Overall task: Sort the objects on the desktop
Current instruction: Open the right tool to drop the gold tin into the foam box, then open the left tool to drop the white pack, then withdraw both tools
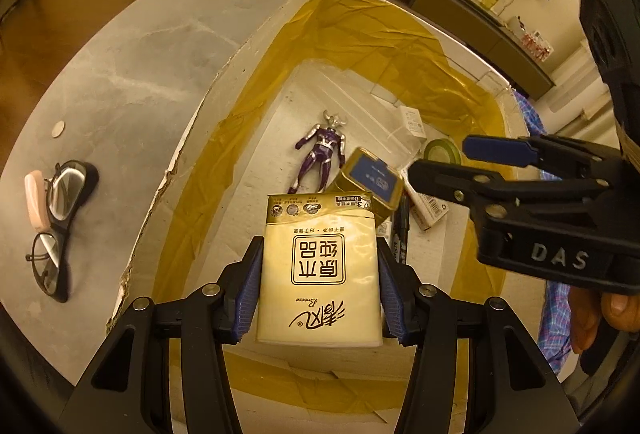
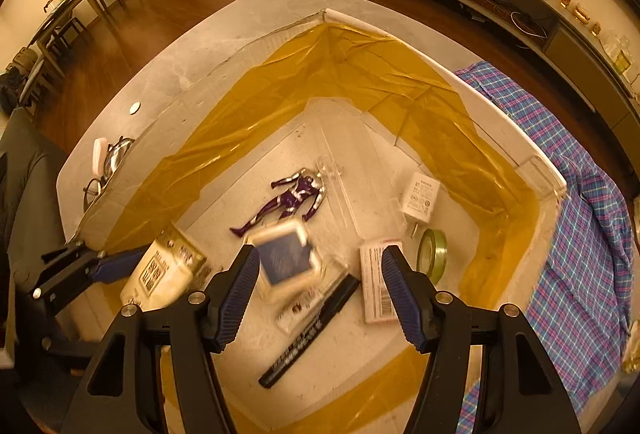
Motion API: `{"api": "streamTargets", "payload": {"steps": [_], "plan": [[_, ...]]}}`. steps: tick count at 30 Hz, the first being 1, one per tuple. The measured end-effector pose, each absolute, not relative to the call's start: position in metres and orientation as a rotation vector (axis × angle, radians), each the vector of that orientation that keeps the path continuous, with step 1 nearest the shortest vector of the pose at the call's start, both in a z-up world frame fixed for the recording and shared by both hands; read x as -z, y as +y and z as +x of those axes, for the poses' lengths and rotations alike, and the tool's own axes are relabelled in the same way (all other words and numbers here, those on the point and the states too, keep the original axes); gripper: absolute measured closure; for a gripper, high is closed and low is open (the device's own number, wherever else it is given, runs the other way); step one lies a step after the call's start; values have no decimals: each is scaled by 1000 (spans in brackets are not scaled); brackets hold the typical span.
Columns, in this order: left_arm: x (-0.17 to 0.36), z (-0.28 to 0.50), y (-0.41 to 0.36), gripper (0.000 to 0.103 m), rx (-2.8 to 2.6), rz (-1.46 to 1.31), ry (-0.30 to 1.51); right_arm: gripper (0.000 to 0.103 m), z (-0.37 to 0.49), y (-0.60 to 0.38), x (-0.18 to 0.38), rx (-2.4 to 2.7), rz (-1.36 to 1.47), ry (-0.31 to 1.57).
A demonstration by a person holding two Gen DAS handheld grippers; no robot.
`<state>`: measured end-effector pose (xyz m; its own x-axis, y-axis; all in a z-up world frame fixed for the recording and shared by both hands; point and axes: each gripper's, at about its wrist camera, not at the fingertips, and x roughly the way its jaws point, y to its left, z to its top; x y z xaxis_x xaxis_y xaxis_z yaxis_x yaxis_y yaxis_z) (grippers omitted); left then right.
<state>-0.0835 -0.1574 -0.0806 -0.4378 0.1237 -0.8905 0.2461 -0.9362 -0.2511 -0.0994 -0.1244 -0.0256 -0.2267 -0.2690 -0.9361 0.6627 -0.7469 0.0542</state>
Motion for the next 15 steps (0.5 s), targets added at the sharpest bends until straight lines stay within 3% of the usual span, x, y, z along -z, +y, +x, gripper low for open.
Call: {"api": "streamTargets", "payload": {"steps": [13, 15], "plan": [[69, -78, -159, 48, 2559, 1575, 539, 37, -72, -102, 9, 2006, 1411, 471], [67, -79, -155, 46, 2591, 1542, 456, 37, -69, -99, 5, 2008, 1404, 462]]}}
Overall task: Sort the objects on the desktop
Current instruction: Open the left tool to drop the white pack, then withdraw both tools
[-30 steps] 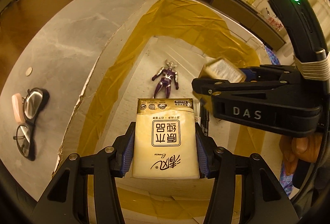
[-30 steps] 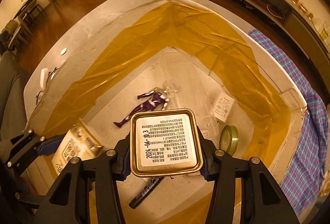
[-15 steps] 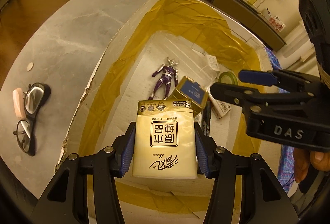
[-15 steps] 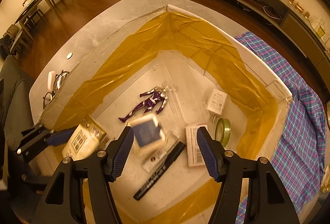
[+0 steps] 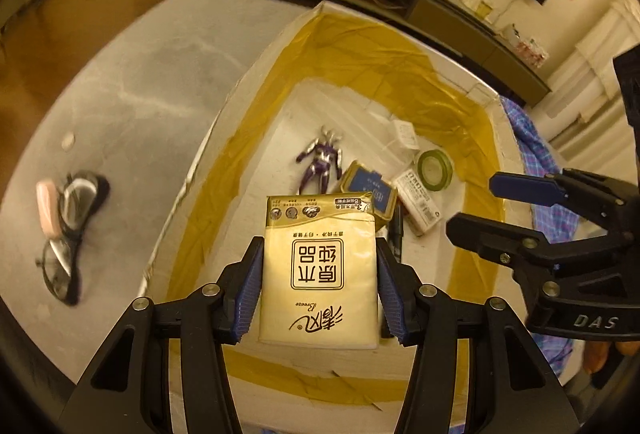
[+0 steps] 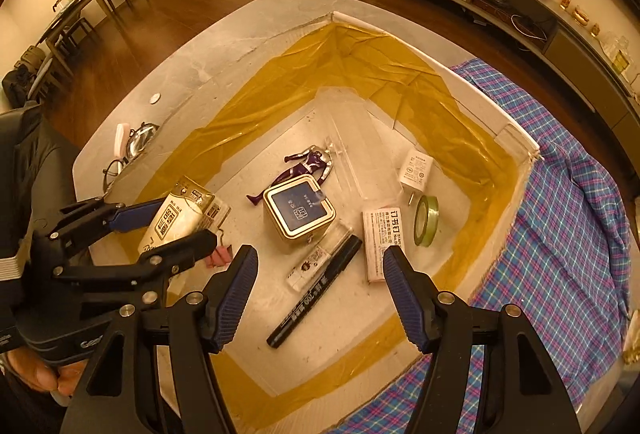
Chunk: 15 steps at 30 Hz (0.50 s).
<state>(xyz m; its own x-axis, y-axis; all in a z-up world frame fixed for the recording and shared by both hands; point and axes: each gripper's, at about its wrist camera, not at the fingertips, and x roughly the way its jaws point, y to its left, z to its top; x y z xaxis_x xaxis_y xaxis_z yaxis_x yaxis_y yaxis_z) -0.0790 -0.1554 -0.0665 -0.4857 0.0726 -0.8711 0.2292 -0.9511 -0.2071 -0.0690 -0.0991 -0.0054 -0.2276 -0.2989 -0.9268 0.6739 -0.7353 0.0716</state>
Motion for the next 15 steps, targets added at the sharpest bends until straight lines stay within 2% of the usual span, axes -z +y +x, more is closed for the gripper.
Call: {"api": "streamTargets", "payload": {"steps": [1, 3, 5, 6, 8, 11, 15], "plan": [[71, -82, -156, 46, 2556, 1561, 446, 36, -68, -98, 4, 2009, 1399, 461], [69, -76, -155, 46, 2587, 1598, 545, 36, -65, -94, 4, 2013, 1408, 455], [58, -73, -147, 40, 2663, 1508, 421, 36, -61, -89, 0, 2016, 1397, 442], [65, -79, -149, 40, 2597, 1534, 388, 35, -59, -87, -2, 2017, 1389, 443], [71, -77, -152, 40, 2581, 1613, 506, 34, -58, -83, -1, 2026, 1404, 439], [54, -66, -138, 40, 2649, 1502, 341, 34, -51, -77, -4, 2023, 1394, 443], [51, -60, -125, 40, 2663, 1510, 257, 34, -42, -67, -4, 2017, 1398, 446]]}}
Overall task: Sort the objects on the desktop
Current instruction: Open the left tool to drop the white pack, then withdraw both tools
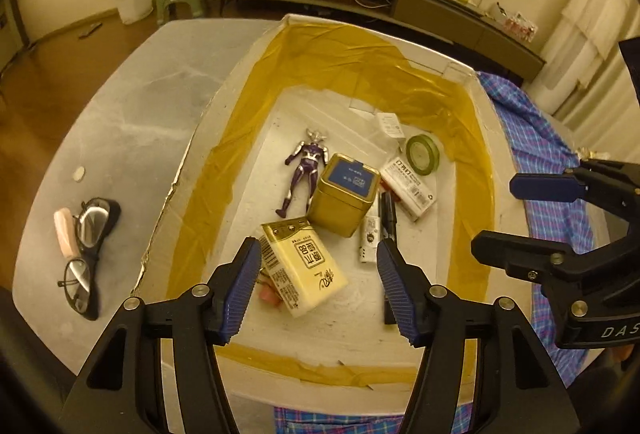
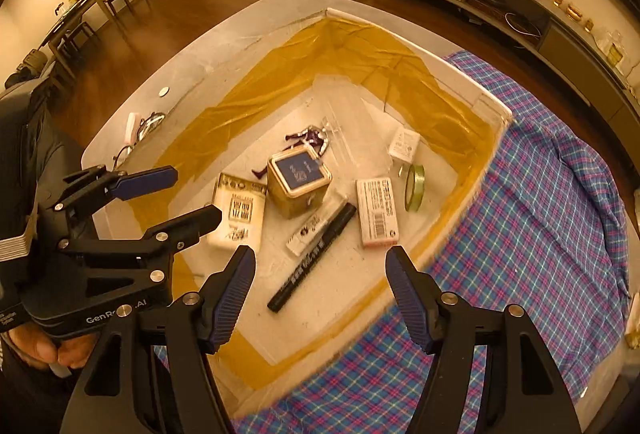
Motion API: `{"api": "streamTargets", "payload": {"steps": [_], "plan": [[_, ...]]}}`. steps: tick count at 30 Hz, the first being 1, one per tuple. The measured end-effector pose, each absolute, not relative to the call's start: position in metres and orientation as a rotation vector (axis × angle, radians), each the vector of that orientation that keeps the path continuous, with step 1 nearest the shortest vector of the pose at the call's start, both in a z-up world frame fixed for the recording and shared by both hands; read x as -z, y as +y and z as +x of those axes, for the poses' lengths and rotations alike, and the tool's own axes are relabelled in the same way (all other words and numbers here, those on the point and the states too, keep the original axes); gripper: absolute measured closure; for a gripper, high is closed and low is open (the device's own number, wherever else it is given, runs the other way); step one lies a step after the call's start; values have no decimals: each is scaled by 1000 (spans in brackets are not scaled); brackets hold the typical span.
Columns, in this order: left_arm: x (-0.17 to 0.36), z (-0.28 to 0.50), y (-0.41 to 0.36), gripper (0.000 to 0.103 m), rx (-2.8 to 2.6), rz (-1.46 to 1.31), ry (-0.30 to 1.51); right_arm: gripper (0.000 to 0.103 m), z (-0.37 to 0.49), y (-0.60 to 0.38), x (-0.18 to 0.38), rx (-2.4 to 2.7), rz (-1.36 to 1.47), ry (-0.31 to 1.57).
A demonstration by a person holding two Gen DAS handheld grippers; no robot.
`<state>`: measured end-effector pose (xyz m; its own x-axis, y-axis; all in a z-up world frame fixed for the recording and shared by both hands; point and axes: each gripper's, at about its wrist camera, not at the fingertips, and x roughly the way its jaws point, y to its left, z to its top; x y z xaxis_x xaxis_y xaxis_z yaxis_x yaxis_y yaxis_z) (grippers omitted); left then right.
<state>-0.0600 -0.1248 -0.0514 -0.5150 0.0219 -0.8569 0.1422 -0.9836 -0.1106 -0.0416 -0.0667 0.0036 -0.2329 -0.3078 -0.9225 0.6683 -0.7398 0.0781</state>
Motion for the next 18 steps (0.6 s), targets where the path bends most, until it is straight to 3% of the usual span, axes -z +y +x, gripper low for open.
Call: {"api": "streamTargets", "payload": {"steps": [18], "plan": [[32, -24, -93, 35, 2805, 1340, 260, 32, 39, -48, -10, 1940, 1242, 813]]}}
